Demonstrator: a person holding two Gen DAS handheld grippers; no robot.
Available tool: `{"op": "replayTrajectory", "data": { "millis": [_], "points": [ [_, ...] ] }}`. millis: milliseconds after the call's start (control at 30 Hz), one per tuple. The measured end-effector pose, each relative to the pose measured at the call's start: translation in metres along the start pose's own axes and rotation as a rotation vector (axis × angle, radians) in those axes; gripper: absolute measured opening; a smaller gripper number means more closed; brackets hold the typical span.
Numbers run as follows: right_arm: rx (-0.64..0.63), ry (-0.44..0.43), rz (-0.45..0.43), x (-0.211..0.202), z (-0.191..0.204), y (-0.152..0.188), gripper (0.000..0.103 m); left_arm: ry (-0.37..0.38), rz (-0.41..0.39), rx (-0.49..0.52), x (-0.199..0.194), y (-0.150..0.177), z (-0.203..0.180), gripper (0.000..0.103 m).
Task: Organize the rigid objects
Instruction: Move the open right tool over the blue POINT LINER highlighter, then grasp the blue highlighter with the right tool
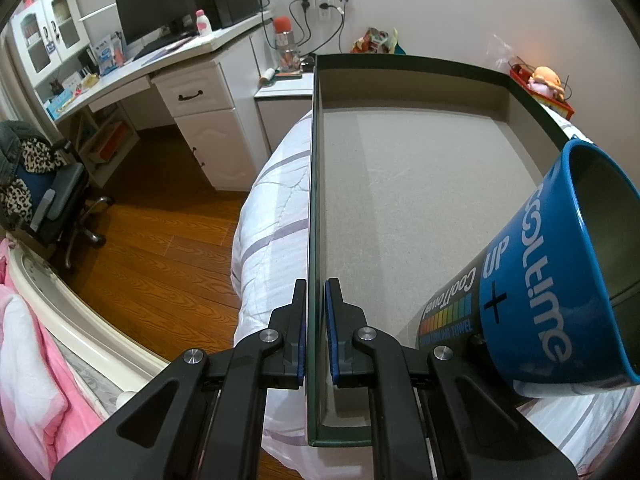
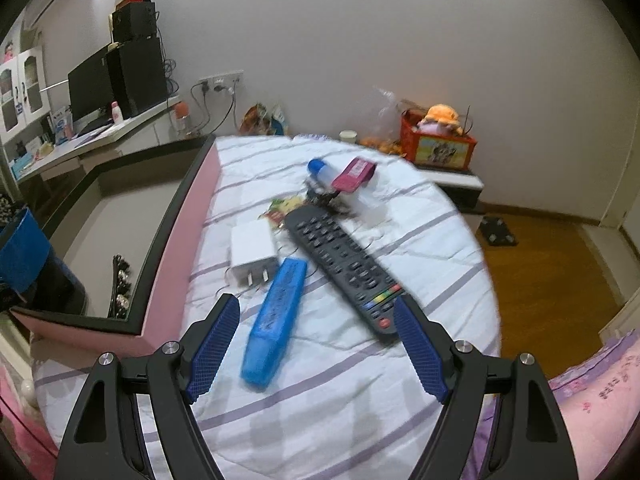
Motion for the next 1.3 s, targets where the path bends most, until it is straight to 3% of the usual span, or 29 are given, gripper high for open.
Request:
{"op": "replayTrajectory", "data": {
  "millis": [733,967,1033,1133,1200,1300],
  "points": [
    [0.016,-0.025,0.105,0.042,0.024,0.015,0.081,-0.003,0.004,0.002,-0.002,0.001,-0.001,0.007],
    [0.01,-0.038,0.101,0.044,0.025,0.013,0.08,-0.004,0.005,0.002,-0.001,0.0,-0.002,0.007],
    [0.007,-0.038,0.099,0.044,0.024,0.014,0.076,-0.005,0.006,0.002,-0.001,0.0,-0.003,0.007],
    [-0.001,-0.034,0.091,0.042,0.023,0.013,0.052,-0.005,0.006,0.002,-0.001,0.0,-0.002,0.007],
    [-0.008,-0.05,0.091,0.041,0.022,0.013,0.029,-0.006,0.006,0.002,-0.001,0.0,-0.003,0.007],
    [-0.001,-0.061,0.092,0.039,0.019,0.013,0.027,-0.005,0.006,0.002,-0.001,-0.001,-0.003,0.007]
  ]
}}
Point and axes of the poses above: each gripper's, at about its wrist camera, not at the fingertips, and x roughly the way its jaws point, z to its left, y to its underside, the point moved 9 cm from there along x, roughly the way its jaws point, and after that the axes turned 10 degrees about y, right-handed, at the moved point
